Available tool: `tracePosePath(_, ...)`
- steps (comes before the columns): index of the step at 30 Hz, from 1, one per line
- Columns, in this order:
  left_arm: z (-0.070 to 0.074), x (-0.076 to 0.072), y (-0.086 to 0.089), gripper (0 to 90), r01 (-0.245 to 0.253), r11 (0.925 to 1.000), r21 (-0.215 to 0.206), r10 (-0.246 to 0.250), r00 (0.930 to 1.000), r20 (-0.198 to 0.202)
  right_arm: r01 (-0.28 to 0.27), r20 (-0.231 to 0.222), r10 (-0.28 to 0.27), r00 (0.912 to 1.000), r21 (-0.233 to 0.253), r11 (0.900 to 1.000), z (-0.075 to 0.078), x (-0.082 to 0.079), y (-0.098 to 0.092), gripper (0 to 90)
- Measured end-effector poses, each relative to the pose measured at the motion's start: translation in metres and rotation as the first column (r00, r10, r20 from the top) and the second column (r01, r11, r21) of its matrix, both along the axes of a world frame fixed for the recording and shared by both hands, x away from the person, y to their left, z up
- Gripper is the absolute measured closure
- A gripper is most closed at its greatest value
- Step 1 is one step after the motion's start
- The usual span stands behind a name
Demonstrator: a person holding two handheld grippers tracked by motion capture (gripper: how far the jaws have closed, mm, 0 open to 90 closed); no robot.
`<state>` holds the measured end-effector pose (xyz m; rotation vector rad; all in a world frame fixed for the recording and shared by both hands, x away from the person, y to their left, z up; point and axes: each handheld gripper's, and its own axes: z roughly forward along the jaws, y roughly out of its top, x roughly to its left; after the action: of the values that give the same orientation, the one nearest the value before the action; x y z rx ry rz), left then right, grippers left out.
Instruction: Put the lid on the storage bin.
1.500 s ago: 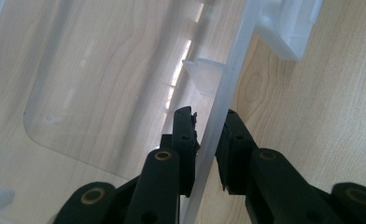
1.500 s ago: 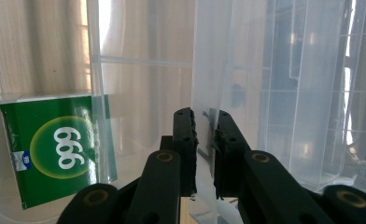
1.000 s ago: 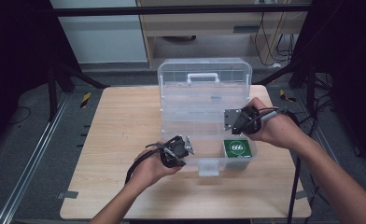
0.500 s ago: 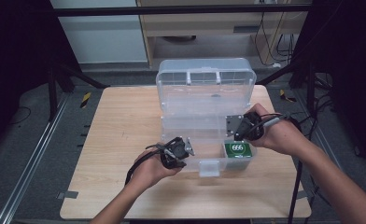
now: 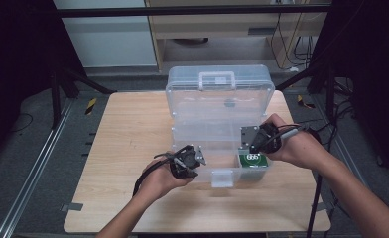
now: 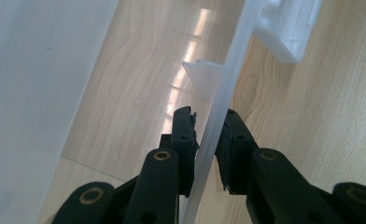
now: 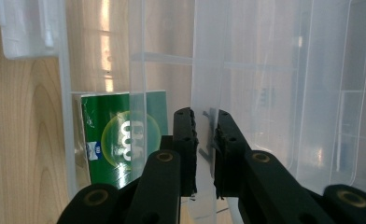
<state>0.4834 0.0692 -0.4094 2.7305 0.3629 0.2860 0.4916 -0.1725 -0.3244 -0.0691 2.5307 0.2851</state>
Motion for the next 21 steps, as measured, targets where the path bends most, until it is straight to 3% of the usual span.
tracePosePath(15,0.0,-0.002,0.002,77.0,0.006,0.9999,-0.013,-0.006,0.9999,0.014,0.003,-0.009,-0.003,1.0,0.0,1.0,-0.001,-0.002,-0.001,80.7)
tracePosePath(18,0.007,-0.006,0.005,66.2,0.01,0.9993,-0.037,-0.009,0.9998,0.017,0.002,-0.009,-0.002,1.0,0.001,1.0,-0.001,-0.002,-0.001,80.5)
tracePosePath(21,0.021,-0.013,0.012,64.7,0.006,0.9963,-0.086,-0.004,0.9995,0.032,-0.001,-0.008,0.001,1.0,0.004,1.0,-0.001,-0.001,-0.002,80.4)
